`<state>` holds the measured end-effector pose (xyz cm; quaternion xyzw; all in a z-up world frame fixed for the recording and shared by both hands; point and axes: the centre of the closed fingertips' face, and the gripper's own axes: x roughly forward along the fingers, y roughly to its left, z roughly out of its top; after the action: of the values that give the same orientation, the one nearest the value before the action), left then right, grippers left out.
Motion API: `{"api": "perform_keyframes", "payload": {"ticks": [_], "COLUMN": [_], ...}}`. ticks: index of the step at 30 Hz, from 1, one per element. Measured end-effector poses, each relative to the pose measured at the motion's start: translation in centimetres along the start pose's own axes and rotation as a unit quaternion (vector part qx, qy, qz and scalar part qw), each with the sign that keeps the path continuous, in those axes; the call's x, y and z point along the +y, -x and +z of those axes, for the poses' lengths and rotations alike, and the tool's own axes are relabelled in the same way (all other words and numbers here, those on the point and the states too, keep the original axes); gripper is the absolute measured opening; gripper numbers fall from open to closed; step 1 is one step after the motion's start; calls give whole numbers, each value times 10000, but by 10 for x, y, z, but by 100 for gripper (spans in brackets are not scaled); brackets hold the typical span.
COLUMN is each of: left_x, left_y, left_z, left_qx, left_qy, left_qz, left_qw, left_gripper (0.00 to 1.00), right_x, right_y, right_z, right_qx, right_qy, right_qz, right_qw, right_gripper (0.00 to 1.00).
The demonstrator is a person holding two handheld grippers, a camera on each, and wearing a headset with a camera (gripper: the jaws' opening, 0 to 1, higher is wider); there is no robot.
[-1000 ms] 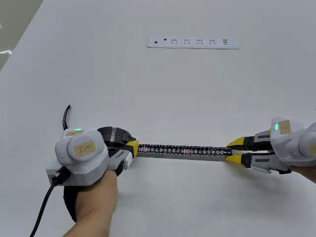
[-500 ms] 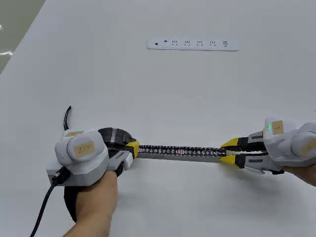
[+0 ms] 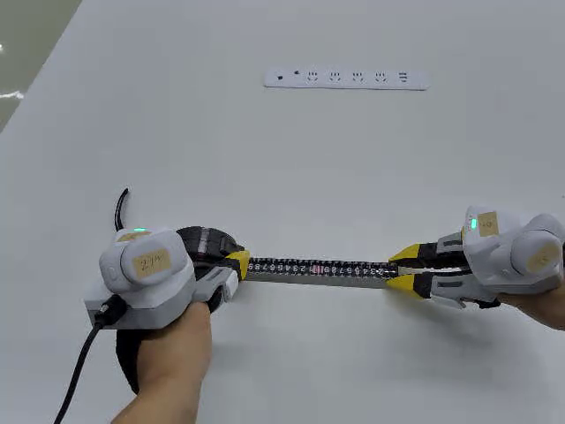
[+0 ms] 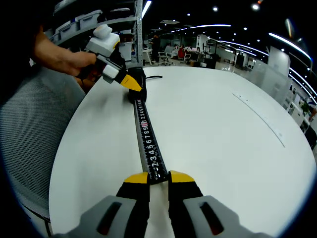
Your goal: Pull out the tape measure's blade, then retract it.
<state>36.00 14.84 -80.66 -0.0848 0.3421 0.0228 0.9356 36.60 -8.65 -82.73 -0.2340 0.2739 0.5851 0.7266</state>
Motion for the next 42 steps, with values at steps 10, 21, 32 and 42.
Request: {"api": "perform_keyframes", "payload": {"ticks": [10,21,32,42], "left_x": [0,1,1,1], "left_y": [0,0,0,0], "left_z": [0,1,0,1], "left_qx": [-4,6,8,13], "left_qy": [18,33,59,69], "left_qz": [-8,-26,-41,-50], "left_qw": [10000,10000,10000,10000], "left_gripper": [58,58,59,59], "right_x": [4,8,9,8], "right_y": [-5,-12,-20,-27], "right_z": [7,16,24,26], "right_qx": [-38,-95,-133,-138], "right_qy": [-23,-28,-26,-28], "right_qz": [40,68,95,102], "right_qw": [10000,9999,9999,9998], "right_gripper": [12,12,12,12]}}
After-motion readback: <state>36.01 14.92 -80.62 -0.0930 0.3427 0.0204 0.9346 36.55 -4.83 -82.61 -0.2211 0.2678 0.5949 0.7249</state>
